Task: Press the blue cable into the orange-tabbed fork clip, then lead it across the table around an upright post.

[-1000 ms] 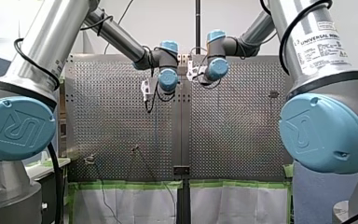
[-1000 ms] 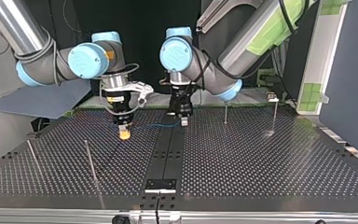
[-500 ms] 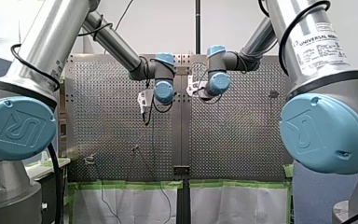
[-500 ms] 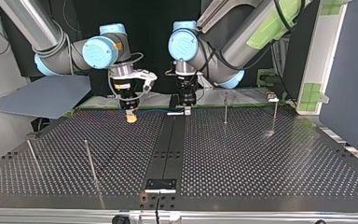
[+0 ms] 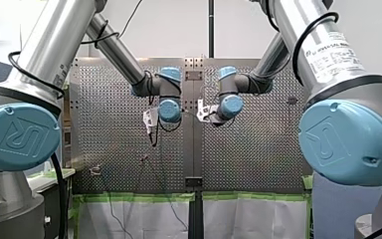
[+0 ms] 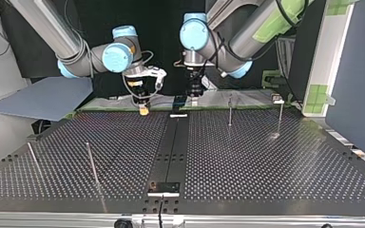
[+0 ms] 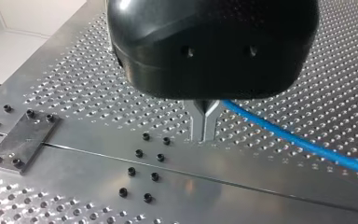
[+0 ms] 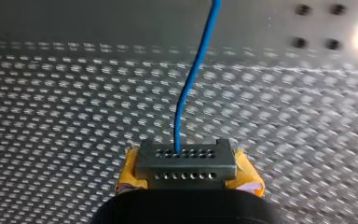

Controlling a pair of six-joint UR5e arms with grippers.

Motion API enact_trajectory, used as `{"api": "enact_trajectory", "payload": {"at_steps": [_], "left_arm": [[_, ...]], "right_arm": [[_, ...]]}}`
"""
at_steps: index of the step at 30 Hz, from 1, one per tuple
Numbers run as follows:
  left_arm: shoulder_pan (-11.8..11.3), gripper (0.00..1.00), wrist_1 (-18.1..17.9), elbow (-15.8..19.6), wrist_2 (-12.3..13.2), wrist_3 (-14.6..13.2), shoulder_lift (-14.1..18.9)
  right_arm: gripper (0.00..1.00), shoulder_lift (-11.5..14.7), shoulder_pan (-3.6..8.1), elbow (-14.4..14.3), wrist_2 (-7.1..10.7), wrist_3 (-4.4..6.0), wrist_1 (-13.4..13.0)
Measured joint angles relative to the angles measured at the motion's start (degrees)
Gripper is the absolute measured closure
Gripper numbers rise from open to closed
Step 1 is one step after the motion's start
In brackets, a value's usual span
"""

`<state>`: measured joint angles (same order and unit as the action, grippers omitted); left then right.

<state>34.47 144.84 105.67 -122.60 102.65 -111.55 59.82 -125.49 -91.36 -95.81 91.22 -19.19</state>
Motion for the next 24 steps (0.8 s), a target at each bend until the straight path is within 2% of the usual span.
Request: {"api": "enact_trajectory", "payload": {"at_steps": [4, 12, 21, 23, 24], "left_arm": [[-0.3, 1.00, -2.1, 2.1, 1.1, 0.6, 0.0], [-1.1, 1.00, -6.6, 6.7, 4.3, 3.1, -0.4], [-1.8, 1.00, -10.2, 11.8, 6.0, 4.5, -4.6], [-1.9, 0.84, -11.3, 13.1, 6.2, 5.1, -5.9], [-2.0, 0.84, -11.7, 13.7, 6.2, 5.4, -6.5]], "right_arm": [[1.00, -2.5, -0.81, 0.0, 0.02, -0.45, -0.6], [1.00, -5.1, -1.96, 0.0, 0.56, -0.09, -4.3], [1.00, -8.6, -2.29, 0.0, 0.94, -0.09, -6.9], [1.00, -9.3, -2.32, 0.0, 1.05, -0.07, -7.4], [1.00, -9.5, -2.33, 0.0, 1.09, -0.07, -7.7]]}}
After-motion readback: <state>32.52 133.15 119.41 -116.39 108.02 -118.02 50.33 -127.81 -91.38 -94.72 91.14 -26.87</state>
